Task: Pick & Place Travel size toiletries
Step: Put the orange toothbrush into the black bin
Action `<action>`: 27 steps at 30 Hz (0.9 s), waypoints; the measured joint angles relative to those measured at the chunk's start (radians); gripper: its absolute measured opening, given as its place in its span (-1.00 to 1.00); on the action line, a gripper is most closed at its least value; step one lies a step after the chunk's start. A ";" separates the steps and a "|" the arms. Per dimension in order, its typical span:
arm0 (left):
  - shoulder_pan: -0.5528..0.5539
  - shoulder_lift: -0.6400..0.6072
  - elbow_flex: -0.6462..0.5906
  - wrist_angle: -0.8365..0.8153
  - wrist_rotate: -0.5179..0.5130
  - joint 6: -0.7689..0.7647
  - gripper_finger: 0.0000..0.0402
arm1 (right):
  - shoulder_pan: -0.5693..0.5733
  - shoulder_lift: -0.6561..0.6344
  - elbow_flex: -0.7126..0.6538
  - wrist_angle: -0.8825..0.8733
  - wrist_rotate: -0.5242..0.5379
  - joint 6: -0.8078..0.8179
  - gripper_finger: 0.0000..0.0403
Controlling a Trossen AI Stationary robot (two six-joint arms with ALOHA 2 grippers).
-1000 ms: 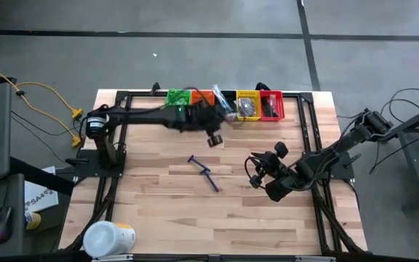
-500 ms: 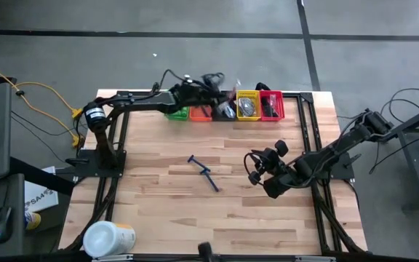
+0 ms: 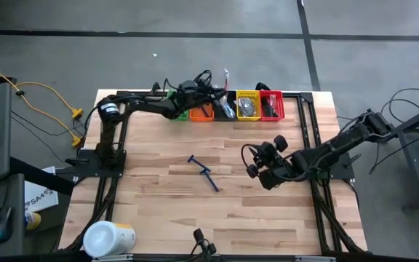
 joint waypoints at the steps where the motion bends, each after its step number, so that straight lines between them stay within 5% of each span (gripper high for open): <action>1: 0.000 0.012 0.000 0.007 -0.017 -0.006 -0.79 | -0.005 0.000 0.000 0.000 -0.010 -0.001 -0.67; 27: -0.006 0.052 0.010 -0.120 -0.094 -0.340 -0.70 | -0.010 0.001 0.000 0.003 -0.017 -0.007 -0.67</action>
